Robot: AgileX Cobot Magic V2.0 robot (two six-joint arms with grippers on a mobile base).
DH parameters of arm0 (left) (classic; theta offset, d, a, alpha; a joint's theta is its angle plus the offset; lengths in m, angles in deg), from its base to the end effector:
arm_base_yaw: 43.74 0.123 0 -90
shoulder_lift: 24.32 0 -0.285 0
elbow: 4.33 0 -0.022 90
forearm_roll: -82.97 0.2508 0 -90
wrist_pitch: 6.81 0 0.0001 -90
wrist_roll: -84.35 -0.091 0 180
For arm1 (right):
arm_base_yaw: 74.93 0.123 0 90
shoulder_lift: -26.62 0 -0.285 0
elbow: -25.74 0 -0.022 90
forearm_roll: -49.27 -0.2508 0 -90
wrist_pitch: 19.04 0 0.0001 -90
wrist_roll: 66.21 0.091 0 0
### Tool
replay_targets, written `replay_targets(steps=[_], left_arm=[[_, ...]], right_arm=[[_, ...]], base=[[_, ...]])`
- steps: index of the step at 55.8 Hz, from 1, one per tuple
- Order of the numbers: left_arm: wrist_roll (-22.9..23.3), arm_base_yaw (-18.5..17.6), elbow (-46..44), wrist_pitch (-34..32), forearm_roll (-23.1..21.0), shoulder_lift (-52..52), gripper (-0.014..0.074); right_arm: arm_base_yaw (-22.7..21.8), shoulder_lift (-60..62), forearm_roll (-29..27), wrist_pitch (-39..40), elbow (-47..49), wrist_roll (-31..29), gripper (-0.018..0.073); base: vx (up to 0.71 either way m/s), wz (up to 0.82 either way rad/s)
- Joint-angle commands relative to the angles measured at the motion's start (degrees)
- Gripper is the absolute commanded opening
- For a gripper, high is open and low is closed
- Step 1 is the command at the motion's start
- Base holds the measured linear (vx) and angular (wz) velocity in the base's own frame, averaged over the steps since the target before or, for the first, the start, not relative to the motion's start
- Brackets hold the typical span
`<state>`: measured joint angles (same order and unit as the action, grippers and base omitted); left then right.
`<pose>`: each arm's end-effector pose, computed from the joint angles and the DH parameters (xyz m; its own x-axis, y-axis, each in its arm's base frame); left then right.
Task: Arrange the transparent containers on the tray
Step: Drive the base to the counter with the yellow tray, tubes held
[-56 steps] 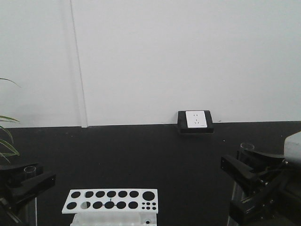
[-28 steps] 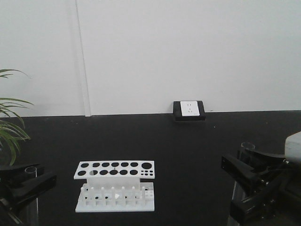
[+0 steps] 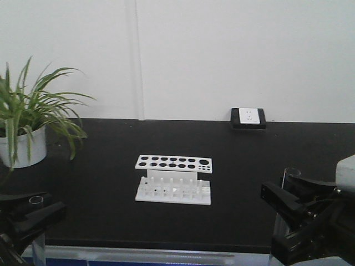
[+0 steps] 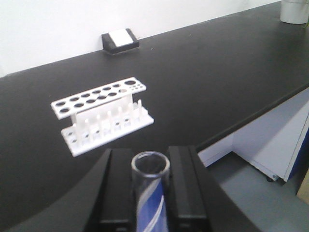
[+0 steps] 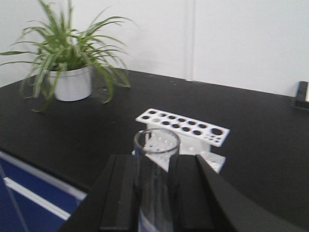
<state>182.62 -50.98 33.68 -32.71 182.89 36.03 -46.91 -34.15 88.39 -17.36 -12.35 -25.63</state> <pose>0.1839 -0.0627 0.3373 -0.2001 0.0688 -0.9774 0.5396 0.8404 -0.0513 0.1777 0.0964 0.3428 -0.1285 -0.0393 -0.9909 -0.4827 0.8753 0.0279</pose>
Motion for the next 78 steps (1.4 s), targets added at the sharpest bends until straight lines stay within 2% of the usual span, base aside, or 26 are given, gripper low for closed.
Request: replay_targets(steps=[1,78], left_arm=[[0.55,-0.19,-1.55,1.09,-2.48,-0.36,0.0000],[0.55,-0.19,-1.55,1.09,-2.48,-0.36,0.0000]], right_arm=[[-0.03,0.75,0.37,3.63,1.92,-0.25,-0.0013],[-0.03,0.74,0.37,3.63,1.92,-0.25,-0.0011]], base=[[-0.32,0.35],[-0.33,0.42]])
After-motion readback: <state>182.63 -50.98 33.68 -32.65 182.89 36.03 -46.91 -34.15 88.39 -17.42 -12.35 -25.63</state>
